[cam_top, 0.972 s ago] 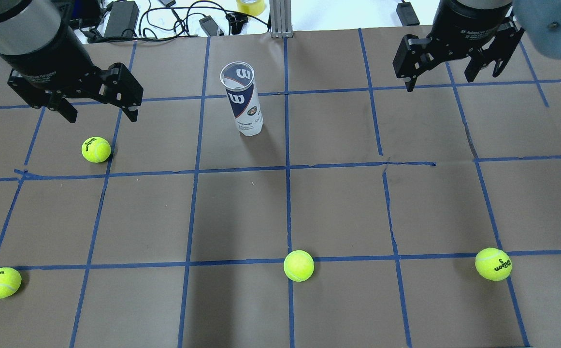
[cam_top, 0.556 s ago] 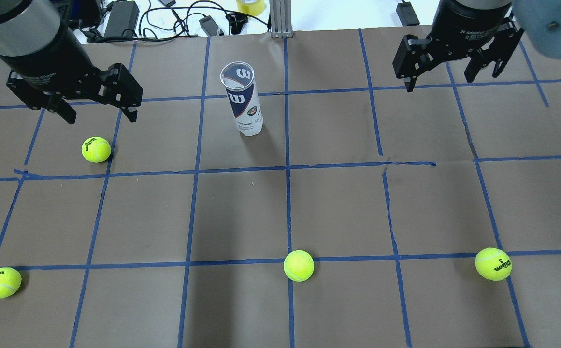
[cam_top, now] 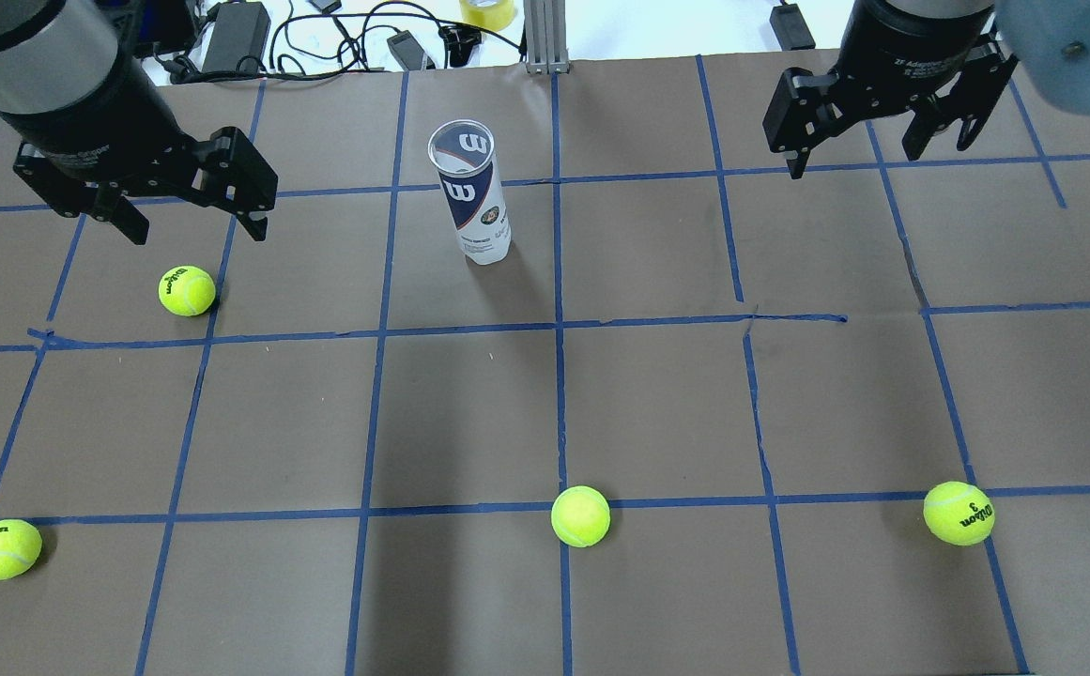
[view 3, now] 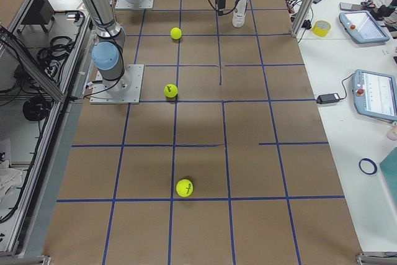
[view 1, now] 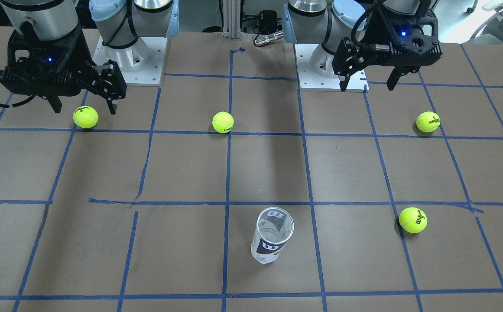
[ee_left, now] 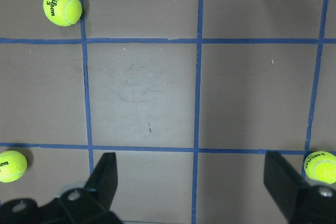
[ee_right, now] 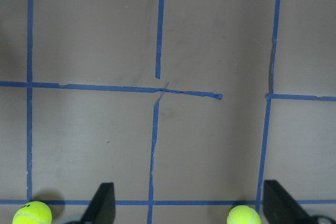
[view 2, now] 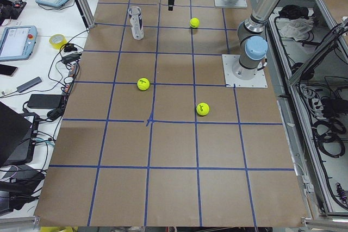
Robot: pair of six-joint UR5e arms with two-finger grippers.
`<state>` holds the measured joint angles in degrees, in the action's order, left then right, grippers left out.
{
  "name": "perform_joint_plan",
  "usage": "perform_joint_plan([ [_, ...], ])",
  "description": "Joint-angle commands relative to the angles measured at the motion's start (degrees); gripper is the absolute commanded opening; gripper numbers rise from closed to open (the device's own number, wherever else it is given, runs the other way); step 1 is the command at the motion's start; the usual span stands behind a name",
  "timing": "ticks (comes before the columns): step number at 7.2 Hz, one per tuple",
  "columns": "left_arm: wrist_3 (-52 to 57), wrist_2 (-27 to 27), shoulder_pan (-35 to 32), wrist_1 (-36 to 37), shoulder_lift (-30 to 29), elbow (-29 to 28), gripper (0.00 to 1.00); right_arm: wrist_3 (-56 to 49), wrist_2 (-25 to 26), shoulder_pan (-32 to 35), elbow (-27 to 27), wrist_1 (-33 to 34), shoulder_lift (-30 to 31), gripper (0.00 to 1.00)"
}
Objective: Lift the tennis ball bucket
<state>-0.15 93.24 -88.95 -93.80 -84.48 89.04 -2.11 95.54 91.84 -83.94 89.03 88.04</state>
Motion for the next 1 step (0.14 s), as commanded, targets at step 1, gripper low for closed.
perform_joint_plan([
  [1,-0.02,0.01,0.0,-0.07,0.19,0.09,1.0,0.0,0.0,-0.09,0.0,0.0,0.02,1.0],
])
